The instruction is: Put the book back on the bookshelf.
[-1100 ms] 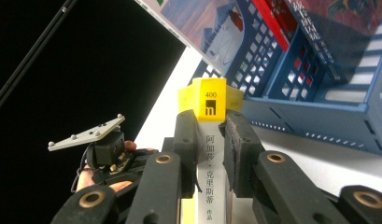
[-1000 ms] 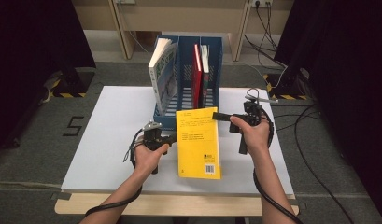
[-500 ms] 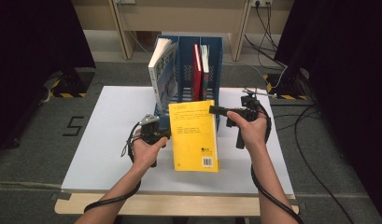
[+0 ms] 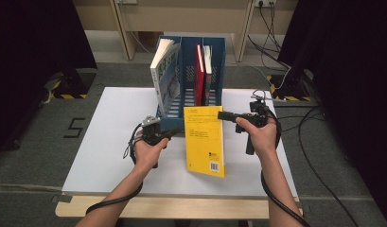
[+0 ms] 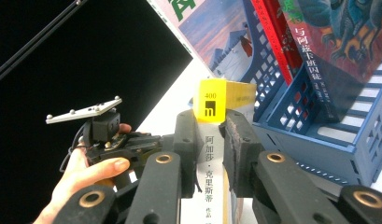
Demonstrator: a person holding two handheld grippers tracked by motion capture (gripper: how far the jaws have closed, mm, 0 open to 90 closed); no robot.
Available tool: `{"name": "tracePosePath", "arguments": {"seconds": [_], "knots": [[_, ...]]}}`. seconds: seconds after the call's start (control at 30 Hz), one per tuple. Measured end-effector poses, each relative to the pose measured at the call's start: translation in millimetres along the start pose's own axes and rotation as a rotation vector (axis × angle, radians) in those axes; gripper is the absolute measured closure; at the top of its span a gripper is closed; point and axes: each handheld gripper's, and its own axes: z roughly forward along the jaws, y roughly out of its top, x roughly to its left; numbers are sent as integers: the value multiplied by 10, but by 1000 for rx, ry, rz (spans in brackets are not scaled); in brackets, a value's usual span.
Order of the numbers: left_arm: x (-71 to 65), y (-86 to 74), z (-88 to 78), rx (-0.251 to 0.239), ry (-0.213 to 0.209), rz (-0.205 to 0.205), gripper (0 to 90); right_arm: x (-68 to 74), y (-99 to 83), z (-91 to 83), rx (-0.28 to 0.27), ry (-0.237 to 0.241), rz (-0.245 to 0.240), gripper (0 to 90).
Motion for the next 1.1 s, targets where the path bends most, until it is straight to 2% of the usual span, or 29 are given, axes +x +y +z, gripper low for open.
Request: {"name": "tracePosePath", "arguments": {"seconds": [0.27, 0.63, 0.87, 0.93, 1.1], "knots": [[-146, 65, 123, 9, -7, 44, 894, 26, -9, -4, -2, -3, -9, 773], [-234, 75, 238, 33, 9, 51, 895, 47, -37, 0, -5, 2, -28, 773], [-235, 74, 281, 40, 15, 48, 892, 80, -40, 2, -7, 12, -44, 773], [-199, 68, 306, 49, 27, 43, 890, 91, -39, -1, -12, 16, -45, 773], [-129, 19, 373, 77, 28, 24, 882, 112, -31, 3, -15, 24, -54, 773]]}}
